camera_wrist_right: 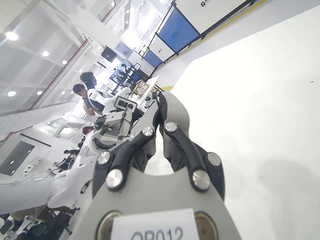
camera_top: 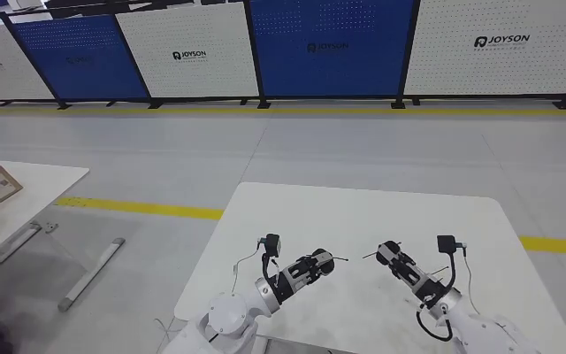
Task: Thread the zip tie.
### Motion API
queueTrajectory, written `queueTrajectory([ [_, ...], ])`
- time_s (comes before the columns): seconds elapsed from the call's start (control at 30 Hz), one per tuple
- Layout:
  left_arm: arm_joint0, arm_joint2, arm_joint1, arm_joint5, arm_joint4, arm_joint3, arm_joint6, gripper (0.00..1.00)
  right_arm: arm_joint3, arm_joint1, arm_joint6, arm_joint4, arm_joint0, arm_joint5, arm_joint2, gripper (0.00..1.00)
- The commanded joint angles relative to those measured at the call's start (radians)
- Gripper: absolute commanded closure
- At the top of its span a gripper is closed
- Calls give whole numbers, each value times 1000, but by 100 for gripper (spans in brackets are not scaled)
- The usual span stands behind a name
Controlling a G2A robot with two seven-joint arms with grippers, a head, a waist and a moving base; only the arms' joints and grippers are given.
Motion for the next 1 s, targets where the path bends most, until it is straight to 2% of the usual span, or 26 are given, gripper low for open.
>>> queueTrajectory([
  [0.0,-1,0,0,0,3,-1,2,100,0,0,0,0,0,0,0,100],
  [0.07,-11,9,0,12,50,-21,15,100,0,0,0,0,0,0,0,100],
  [0.13,-18,27,1,56,127,-57,23,100,0,0,0,0,0,0,0,100],
  [0.23,-35,51,4,150,238,-100,12,100,0,0,0,0,0,0,0,100],
  [0.33,-50,59,8,244,282,-129,-23,100,0,0,0,0,0,0,0,100],
  [0.37,-52,57,8,256,277,-134,-27,100,0,0,0,0,0,0,0,100],
  [0.7,-52,57,8,256,277,-134,-27,100,0,0,0,0,0,0,0,100],
  [0.8,-60,43,4,239,260,-116,42,100,0,0,0,0,0,0,0,100],
  [0.97,-74,41,2,244,255,-96,64,100,0,0,0,0,0,0,0,100],
])
